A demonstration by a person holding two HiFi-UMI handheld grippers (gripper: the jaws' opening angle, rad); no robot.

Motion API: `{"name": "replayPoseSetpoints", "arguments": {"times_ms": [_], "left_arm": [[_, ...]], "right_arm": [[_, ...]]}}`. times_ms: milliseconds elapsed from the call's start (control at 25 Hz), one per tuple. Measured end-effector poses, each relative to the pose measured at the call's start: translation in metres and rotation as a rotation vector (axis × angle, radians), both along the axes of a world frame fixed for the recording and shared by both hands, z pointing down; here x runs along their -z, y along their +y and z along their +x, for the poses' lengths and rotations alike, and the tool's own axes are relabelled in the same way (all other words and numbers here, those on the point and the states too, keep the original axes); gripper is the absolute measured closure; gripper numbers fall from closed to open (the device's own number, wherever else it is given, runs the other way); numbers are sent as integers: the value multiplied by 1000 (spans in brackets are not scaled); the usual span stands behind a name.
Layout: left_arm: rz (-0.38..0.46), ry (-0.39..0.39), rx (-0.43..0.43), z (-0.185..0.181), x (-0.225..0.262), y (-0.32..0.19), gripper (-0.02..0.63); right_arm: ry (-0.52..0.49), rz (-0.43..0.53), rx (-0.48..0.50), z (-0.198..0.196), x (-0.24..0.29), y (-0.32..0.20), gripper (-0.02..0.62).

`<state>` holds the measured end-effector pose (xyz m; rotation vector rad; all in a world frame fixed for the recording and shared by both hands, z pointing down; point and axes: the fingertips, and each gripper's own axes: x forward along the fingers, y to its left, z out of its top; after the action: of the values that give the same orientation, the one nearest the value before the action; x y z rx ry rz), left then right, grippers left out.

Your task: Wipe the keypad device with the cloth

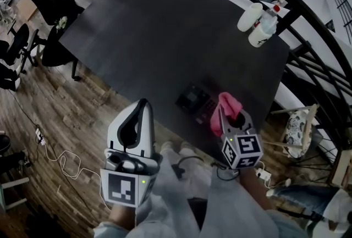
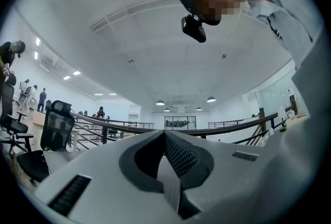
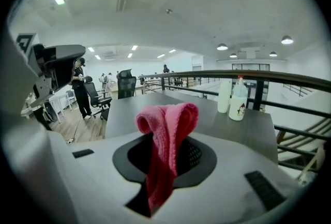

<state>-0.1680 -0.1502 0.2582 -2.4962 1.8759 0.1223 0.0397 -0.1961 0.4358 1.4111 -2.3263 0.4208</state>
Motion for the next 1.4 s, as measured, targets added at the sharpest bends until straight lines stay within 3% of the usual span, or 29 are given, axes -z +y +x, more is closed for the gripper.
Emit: {"name": "replayPoseSetpoints", "arguments": {"times_ms": [360, 680, 1200, 1400], "left_arm": [[8, -6, 26, -2, 4, 4, 603], [15, -19, 73, -12, 9, 12, 603], [15, -23, 151, -31, 11, 25, 603], [14, -23, 153, -32, 11, 26, 603]], "right_arm": [[96, 257, 202, -32, 48, -51, 523], [250, 371, 338, -65, 48, -90, 523], [494, 331, 625, -110, -15, -92, 523], [532, 300, 653, -105, -22, -85, 523]]}}
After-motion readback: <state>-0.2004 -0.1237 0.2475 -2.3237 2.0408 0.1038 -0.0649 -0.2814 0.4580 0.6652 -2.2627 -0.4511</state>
